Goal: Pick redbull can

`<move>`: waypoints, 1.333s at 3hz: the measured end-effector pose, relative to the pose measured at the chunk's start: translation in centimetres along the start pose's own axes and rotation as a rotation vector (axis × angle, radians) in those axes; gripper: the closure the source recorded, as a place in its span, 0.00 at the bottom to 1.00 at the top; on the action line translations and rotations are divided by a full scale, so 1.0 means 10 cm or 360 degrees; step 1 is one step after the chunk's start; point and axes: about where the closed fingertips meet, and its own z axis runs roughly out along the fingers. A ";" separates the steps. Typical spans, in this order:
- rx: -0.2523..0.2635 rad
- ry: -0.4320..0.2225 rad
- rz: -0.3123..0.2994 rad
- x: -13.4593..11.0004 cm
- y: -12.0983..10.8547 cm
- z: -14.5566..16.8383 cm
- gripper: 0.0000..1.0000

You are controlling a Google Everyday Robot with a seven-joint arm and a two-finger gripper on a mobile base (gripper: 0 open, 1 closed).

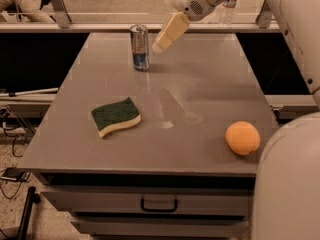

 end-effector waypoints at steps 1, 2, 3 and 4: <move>-0.0030 -0.0020 0.0032 0.04 -0.11 0.29 0.00; -0.0045 -0.0081 0.0080 0.05 -0.15 0.50 0.00; -0.0080 -0.0129 0.0086 -0.01 -0.13 0.66 0.00; -0.0120 -0.0167 0.0084 -0.06 -0.11 0.78 0.16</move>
Offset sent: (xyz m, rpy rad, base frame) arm 0.0440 0.0366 -0.0424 0.1196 0.0552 -0.0151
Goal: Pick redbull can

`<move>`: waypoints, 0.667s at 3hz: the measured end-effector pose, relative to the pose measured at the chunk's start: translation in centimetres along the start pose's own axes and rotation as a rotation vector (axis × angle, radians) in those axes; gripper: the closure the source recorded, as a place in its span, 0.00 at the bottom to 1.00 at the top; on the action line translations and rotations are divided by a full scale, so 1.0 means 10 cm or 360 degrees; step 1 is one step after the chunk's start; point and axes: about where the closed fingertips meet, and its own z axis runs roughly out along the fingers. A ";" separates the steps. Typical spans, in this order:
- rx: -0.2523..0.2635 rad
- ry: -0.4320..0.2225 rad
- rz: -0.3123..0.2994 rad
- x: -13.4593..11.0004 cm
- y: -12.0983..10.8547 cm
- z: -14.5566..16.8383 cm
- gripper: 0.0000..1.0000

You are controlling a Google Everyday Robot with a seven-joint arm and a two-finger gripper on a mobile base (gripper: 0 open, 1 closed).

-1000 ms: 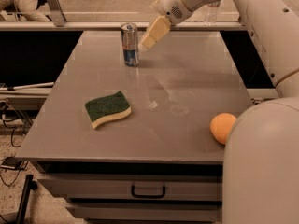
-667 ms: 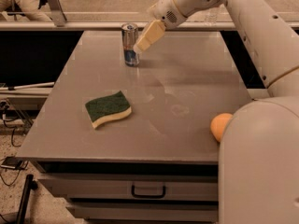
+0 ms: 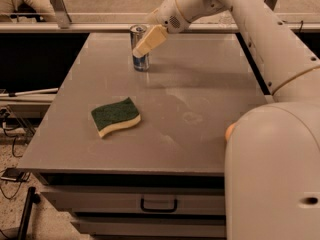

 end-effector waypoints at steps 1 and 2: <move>-0.0009 0.0000 0.0001 0.00 0.01 0.04 0.39; -0.0018 0.0000 0.0001 0.00 0.02 0.08 0.63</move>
Offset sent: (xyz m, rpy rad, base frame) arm 0.0002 0.0029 -0.0024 0.0003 0.0038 0.0042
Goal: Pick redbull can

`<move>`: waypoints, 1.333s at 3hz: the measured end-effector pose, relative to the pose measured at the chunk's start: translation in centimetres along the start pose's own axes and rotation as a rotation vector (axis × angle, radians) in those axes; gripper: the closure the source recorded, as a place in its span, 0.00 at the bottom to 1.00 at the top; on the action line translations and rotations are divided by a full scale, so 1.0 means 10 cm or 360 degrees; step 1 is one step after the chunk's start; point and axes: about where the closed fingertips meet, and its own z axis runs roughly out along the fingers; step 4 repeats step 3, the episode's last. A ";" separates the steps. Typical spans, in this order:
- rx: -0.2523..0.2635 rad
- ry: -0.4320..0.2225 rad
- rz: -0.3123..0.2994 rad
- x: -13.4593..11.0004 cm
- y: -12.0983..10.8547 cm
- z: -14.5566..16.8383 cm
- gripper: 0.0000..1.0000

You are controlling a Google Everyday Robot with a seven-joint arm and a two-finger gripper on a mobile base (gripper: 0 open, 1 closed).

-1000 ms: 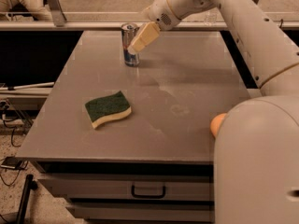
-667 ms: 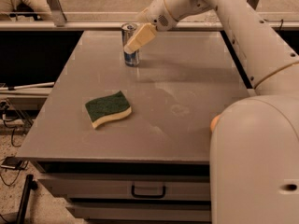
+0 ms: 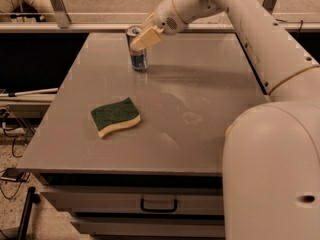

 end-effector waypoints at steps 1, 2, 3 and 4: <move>-0.0033 -0.0046 0.0037 -0.03 0.03 0.02 0.85; -0.0069 -0.0211 0.0002 -0.60 0.30 -0.30 1.00; -0.0069 -0.0211 0.0002 -0.60 0.30 -0.30 1.00; -0.0069 -0.0211 0.0002 -0.60 0.30 -0.30 1.00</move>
Offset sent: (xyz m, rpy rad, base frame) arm -0.0371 0.0165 0.0756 0.1977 0.0135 0.0664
